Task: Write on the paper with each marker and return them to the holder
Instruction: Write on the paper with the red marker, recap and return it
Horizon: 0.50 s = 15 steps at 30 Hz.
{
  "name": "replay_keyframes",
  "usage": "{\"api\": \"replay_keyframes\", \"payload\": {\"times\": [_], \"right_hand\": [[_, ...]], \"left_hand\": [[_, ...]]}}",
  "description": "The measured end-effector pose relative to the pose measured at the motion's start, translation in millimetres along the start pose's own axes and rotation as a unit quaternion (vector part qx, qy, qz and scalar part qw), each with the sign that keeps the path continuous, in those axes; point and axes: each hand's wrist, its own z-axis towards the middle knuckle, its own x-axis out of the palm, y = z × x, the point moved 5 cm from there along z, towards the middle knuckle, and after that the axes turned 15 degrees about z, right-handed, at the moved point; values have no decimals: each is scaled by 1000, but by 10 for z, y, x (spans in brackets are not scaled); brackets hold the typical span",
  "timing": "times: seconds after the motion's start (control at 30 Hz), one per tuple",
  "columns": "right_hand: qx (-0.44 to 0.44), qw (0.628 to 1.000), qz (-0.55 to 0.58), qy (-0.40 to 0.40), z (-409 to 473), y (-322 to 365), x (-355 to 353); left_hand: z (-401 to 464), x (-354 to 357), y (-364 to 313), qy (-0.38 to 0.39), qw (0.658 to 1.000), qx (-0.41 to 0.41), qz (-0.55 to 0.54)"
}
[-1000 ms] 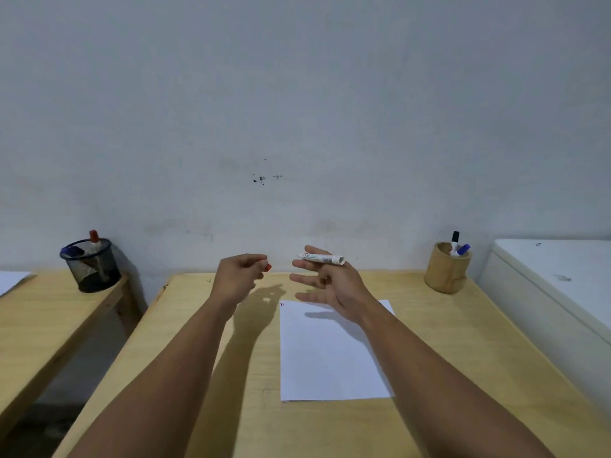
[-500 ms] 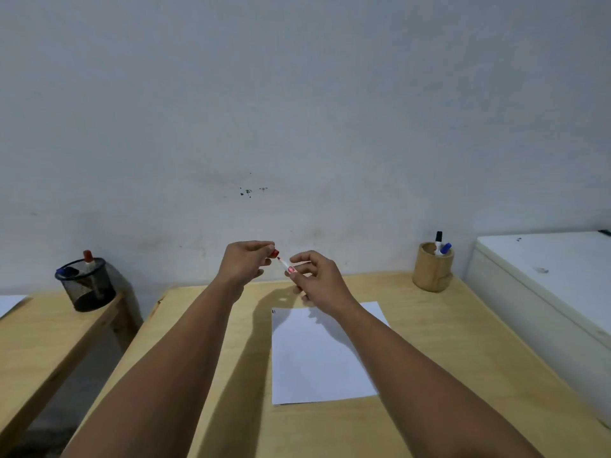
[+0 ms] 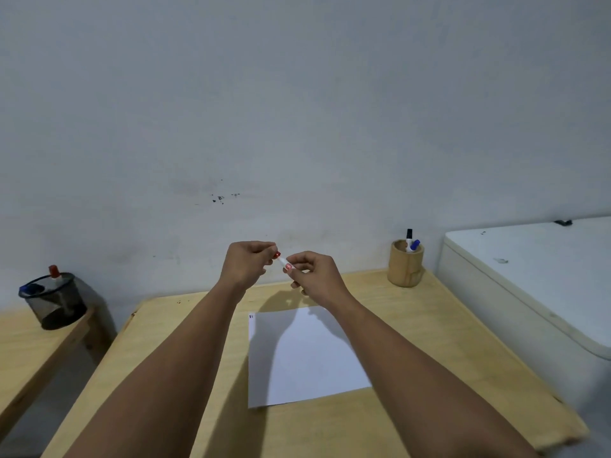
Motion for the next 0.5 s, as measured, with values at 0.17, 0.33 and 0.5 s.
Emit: {"api": "replay_keyframes", "payload": {"times": [0.17,0.33,0.5], "right_hand": [[-12,999,-4,-29,11,52,-217],[-5,998,4,-58,-8,12,-720],[-90,975,-59,-193,231,392,-1620]], "left_hand": [[5,271,-149,34,998,21,38],[89,751,-401,114,991,45,59],[303,1547,-641,149,982,78,80]]}}
